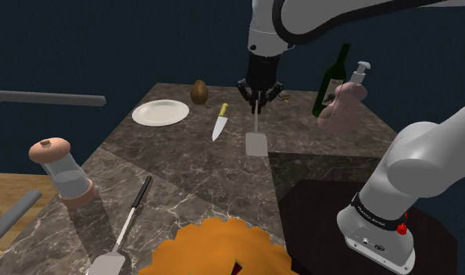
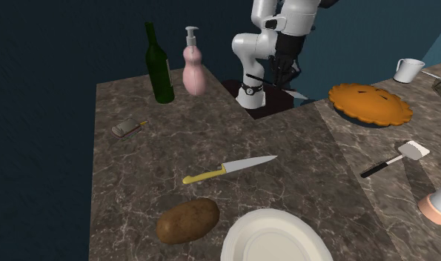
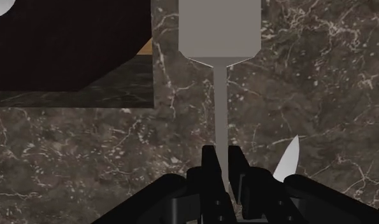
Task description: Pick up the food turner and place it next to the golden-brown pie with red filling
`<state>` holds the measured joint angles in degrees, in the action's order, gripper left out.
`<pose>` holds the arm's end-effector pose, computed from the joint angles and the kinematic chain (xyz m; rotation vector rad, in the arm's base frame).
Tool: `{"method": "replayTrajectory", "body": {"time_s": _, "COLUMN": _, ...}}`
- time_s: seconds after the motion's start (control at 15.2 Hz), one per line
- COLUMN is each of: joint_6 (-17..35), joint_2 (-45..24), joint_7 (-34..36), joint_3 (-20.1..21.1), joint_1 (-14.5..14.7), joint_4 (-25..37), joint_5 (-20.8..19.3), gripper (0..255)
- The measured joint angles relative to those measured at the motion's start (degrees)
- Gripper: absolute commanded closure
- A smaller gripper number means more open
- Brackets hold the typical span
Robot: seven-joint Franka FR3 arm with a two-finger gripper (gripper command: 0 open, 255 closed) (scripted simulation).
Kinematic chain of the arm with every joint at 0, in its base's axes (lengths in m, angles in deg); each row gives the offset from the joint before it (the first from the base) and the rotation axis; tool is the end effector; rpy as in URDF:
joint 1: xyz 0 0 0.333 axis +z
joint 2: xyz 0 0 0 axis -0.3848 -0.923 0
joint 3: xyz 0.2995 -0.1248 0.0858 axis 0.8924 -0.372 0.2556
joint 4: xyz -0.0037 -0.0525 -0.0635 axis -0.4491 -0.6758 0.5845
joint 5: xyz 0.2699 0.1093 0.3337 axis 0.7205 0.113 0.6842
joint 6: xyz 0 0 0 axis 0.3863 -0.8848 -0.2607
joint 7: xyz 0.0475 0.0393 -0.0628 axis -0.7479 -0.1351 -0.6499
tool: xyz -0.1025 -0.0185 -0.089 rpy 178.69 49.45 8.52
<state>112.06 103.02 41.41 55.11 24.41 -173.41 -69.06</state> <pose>0.4238 0.1676 0.4800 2.8632 -1.2261 0.0953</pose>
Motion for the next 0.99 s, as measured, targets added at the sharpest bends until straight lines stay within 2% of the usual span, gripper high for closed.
{"method": "replayTrajectory", "body": {"time_s": 0.73, "joint_6": -2.59, "joint_2": 3.42, "joint_7": 14.62, "joint_3": 11.30, "joint_1": 6.66, "joint_4": 0.08, "joint_5": 6.24, "gripper": 255}}
{"method": "replayTrajectory", "body": {"time_s": 0.99, "joint_6": -0.55, "joint_2": 2.74, "joint_7": 16.47, "joint_3": 13.19, "joint_1": 7.21, "joint_4": -1.14, "joint_5": 6.95, "gripper": 255}}
